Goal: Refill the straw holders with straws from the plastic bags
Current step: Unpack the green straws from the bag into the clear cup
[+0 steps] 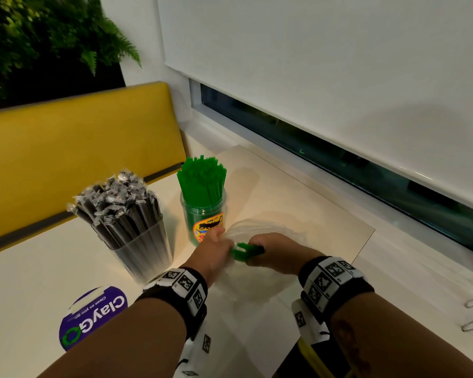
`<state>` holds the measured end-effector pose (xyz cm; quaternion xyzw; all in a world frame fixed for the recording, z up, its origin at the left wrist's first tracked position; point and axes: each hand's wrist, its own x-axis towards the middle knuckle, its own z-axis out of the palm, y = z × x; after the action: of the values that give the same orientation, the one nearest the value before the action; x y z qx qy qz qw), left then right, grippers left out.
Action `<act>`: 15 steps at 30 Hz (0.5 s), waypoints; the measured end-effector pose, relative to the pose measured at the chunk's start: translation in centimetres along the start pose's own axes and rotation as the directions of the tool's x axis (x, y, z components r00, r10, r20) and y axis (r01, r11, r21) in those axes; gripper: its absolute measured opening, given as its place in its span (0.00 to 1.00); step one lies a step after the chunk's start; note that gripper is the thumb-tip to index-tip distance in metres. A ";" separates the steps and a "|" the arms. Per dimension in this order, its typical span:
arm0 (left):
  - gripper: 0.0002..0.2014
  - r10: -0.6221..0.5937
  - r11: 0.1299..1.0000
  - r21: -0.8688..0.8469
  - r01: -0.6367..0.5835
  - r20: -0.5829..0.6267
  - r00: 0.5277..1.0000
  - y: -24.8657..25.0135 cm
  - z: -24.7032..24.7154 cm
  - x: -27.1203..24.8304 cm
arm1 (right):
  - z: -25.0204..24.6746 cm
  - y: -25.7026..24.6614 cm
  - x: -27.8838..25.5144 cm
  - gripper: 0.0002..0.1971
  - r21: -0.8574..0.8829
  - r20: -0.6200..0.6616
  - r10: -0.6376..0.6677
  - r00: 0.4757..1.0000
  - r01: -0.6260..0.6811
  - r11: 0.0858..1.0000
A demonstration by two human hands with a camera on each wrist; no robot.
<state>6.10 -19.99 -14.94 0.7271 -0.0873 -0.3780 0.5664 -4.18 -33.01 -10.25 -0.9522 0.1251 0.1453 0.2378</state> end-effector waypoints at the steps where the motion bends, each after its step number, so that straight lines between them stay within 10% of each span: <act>1: 0.30 0.033 0.998 0.049 -0.032 -0.025 0.999 0.0 0.0 -0.1 | -0.1 0.1 -0.1 0.06 0.020 -0.035 0.000 0.999 0.000 1.000; 8: 0.24 0.095 0.938 0.340 -0.060 -0.088 0.992 -0.4 0.1 -0.3 | -0.4 -0.6 0.0 0.11 -0.054 -0.018 0.007 1.000 -0.008 0.999; 15: 0.12 0.060 0.987 0.149 -0.066 0.044 0.997 -0.8 0.7 -0.8 | -0.6 -0.4 -0.5 0.09 0.024 0.078 0.065 0.995 -0.067 0.997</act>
<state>4.81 -19.84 -15.32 0.7570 -0.1499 -0.3665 0.5198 -4.34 -32.88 -9.38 -0.9379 0.1490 0.1881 0.2504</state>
